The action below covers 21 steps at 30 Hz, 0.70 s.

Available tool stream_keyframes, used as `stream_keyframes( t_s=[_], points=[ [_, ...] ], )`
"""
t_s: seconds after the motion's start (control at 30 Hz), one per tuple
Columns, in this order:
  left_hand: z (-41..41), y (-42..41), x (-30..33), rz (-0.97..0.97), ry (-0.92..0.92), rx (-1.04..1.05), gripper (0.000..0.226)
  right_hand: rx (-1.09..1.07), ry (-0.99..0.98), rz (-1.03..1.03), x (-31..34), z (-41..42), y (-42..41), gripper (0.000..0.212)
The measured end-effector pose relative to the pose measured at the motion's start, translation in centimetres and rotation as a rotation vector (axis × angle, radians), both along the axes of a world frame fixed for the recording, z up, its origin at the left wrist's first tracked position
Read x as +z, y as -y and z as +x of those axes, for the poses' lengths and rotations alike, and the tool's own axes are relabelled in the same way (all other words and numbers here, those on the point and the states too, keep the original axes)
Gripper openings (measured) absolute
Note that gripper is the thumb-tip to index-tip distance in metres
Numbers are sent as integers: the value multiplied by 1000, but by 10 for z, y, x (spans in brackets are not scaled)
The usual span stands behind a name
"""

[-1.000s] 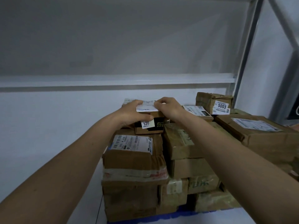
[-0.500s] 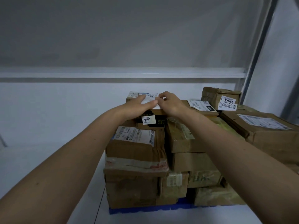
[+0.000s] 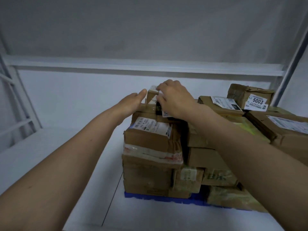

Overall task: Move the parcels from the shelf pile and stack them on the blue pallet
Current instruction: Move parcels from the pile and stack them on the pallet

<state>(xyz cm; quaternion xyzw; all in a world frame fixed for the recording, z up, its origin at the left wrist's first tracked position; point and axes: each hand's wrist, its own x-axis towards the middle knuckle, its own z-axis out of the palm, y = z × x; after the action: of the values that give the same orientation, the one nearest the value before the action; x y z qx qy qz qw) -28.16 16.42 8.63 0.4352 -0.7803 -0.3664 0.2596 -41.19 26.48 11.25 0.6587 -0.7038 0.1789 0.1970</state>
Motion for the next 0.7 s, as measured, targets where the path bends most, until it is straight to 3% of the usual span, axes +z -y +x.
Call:
stream_keyframes(
  t_s=[0.13,0.27,0.47,0.6,0.7],
  points=[
    [11,-8,-21,78,-39,30,63,-90,-189,86,-17,17,7,47],
    [10,-9,-41,145,-112,56,50,-224,-93,126,-16,3,8,57],
    [1,-14,-46,234,-183,18,53,-202,45,181,-16,-9,3,56],
    [2,-13,-47,247,-199,2,53,-222,13,226,-14,-8,-2,58],
    [9,-8,-47,291,-249,1,52,-135,-55,140,-14,6,-9,58]
  ],
)
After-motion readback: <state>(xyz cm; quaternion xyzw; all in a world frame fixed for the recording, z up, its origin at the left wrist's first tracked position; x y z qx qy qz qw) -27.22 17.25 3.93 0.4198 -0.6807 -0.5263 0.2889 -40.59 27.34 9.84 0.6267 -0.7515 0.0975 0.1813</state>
